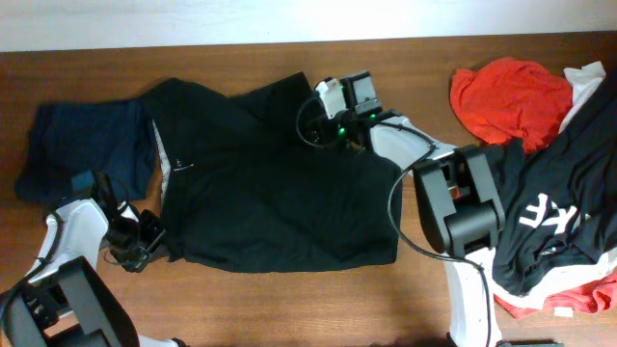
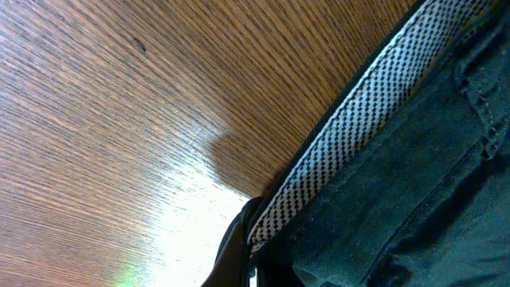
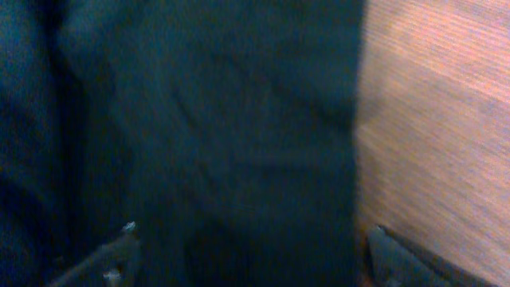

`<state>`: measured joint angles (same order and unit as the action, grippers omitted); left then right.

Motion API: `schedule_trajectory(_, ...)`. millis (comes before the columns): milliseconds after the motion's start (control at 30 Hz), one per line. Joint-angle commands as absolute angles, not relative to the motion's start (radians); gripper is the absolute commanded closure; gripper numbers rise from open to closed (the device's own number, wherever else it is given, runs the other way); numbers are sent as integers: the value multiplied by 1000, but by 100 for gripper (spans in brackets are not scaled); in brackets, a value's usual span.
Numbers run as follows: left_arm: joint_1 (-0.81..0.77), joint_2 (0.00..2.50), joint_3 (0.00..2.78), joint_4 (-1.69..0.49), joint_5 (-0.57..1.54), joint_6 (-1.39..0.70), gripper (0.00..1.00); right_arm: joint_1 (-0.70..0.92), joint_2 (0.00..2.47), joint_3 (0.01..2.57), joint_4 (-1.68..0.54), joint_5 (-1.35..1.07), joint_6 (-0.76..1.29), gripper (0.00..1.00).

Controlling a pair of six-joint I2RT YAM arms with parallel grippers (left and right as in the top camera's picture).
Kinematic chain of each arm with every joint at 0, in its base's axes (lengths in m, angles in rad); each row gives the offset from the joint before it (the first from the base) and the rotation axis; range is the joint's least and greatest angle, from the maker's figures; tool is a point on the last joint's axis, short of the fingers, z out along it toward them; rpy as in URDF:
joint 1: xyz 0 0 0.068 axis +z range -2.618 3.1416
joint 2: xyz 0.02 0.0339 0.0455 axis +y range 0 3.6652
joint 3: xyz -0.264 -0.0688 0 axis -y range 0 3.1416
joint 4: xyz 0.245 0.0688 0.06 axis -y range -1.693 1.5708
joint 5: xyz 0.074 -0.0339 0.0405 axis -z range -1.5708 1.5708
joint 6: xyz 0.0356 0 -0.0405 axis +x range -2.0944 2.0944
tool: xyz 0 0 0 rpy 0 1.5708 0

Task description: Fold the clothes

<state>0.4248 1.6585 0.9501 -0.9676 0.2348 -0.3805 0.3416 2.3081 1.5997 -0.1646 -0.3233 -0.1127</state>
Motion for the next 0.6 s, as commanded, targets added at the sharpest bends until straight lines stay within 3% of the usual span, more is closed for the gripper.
schedule_trajectory(0,426,1644,947,-965,240,-361,100,383,2342,1605,-172,-229,-111,37)
schedule_trajectory(33,426,1643,947,-966,240,-361,100,385,2344,1605,-179,-166,-67,67)
schedule_trajectory(67,426,1643,947,-966,240,-361,100,384,2344,1605,-182,-120,-35,85)
schedule_trajectory(100,426,1643,947,-966,240,-361,100,382,2343,1605,-182,-90,-14,96)
schedule_trajectory(200,426,1644,947,-966,240,-361,100,314,2315,1605,-190,75,110,96)
schedule_trajectory(400,426,1643,947,-963,240,-361,100,146,2295,1743,-327,84,121,96)
schedule_trajectory(433,426,1643,947,-963,240,-361,100,139,2293,1768,-368,83,121,74)
schedule_trajectory(500,426,1643,947,-953,240,-361,99,137,2273,1846,-537,80,121,14)
schedule_trajectory(533,426,1643,947,-941,240,-361,99,137,2249,1908,-692,81,121,1)
schedule_trajectory(567,426,1643,947,-934,240,-361,99,137,2238,1938,-760,81,121,1)
